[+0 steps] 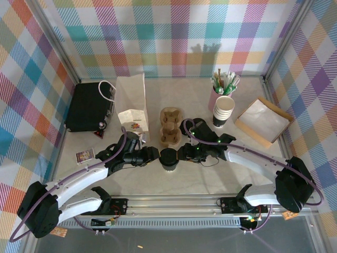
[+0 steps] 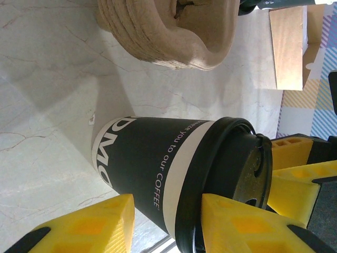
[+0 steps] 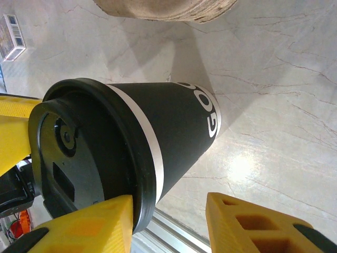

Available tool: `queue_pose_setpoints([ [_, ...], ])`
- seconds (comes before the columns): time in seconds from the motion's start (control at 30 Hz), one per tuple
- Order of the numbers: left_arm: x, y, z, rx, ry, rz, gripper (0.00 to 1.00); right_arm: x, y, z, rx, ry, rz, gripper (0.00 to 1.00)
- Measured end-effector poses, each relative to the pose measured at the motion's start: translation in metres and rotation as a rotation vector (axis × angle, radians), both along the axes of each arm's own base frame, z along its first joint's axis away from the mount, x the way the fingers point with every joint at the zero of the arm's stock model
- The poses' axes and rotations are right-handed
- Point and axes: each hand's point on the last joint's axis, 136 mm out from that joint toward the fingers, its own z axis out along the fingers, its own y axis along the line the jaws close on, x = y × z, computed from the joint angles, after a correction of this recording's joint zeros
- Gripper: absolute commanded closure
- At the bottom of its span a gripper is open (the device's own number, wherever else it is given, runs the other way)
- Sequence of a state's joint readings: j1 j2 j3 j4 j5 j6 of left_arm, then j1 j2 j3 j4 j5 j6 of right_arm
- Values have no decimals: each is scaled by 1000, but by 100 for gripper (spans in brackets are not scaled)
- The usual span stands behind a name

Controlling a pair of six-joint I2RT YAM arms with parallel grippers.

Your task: Pack the takeout coffee

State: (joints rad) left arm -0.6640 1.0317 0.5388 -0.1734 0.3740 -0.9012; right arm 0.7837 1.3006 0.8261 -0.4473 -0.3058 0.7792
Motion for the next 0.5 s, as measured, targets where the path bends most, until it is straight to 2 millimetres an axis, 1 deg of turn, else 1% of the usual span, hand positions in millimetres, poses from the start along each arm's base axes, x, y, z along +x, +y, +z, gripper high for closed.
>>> queue_pose_setpoints([
  [0.4,0,-1,-5,-21,-20,0,63,0,0,-4,3,10,0,59],
  [0.5,0,-1,-5,-22,-18,2,63,0,0,-3,-2,15,2,55],
])
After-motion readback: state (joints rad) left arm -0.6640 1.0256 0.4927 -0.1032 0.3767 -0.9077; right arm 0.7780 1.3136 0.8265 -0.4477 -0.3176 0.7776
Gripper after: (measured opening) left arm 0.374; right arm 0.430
